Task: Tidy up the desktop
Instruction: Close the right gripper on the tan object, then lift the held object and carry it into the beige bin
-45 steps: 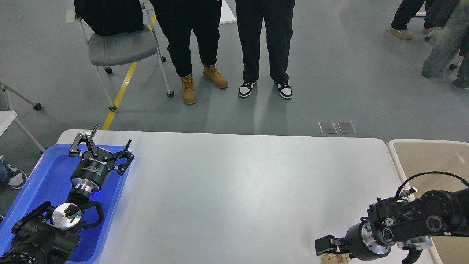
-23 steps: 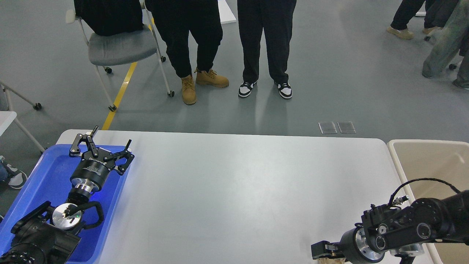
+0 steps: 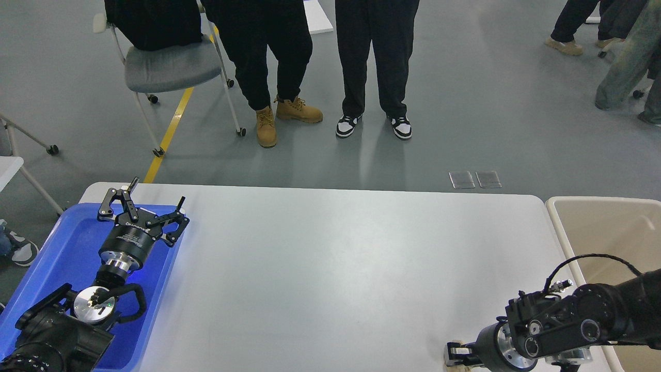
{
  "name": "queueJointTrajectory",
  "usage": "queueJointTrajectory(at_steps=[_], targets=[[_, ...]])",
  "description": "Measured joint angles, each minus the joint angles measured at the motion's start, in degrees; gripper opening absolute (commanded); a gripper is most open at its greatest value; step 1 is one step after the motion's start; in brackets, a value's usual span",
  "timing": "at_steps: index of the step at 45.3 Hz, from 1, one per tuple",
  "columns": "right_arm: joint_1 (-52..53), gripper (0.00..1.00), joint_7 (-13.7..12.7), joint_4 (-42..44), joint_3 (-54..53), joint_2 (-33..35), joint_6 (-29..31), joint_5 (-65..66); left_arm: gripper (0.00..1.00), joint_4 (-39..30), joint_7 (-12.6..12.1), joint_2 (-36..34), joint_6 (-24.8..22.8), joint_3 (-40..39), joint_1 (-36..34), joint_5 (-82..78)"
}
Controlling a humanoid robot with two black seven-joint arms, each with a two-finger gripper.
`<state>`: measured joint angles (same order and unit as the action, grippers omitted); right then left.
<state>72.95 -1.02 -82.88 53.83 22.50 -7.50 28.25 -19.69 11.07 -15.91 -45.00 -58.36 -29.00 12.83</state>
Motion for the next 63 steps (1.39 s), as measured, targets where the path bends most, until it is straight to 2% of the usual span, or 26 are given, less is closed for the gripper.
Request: queueJointTrajectory(at_steps=[12,27,38,42,52,63], targets=[[2.1,0.0,0.1,-2.8,0.5,3.0,0.2,0.1,1.0,0.0,0.0,0.0,0.0,0.0,0.0,0.0],[13.0,0.0,0.8,-9.8,5.2,13.6,5.4,1.9,1.0,0.0,-0.1,0.0,0.0,0.0,0.0,-0.1],[30.0,0.0,1.1,-14.6,13.2,21.4,16.1,2.9,1.0,0.0,-0.1,0.0,0.0,0.0,0.0,-0.1],[39.7,0.0,1.2,-15.7,17.2,23.4,23.1,3.0,1.0,0.0,-0.1,0.0,0.0,0.0,0.0,-0.1],[55.2,0.0,1.1,-16.6,23.2,24.9,34.7,3.1,1.0,0.0,-0.1,0.0,0.0,0.0,0.0,-0.1],[66.1,0.0,1.1,-16.7,28.0,25.1,41.9,3.1,1.0,0.0,-0.1,0.0,0.0,0.0,0.0,-0.1]])
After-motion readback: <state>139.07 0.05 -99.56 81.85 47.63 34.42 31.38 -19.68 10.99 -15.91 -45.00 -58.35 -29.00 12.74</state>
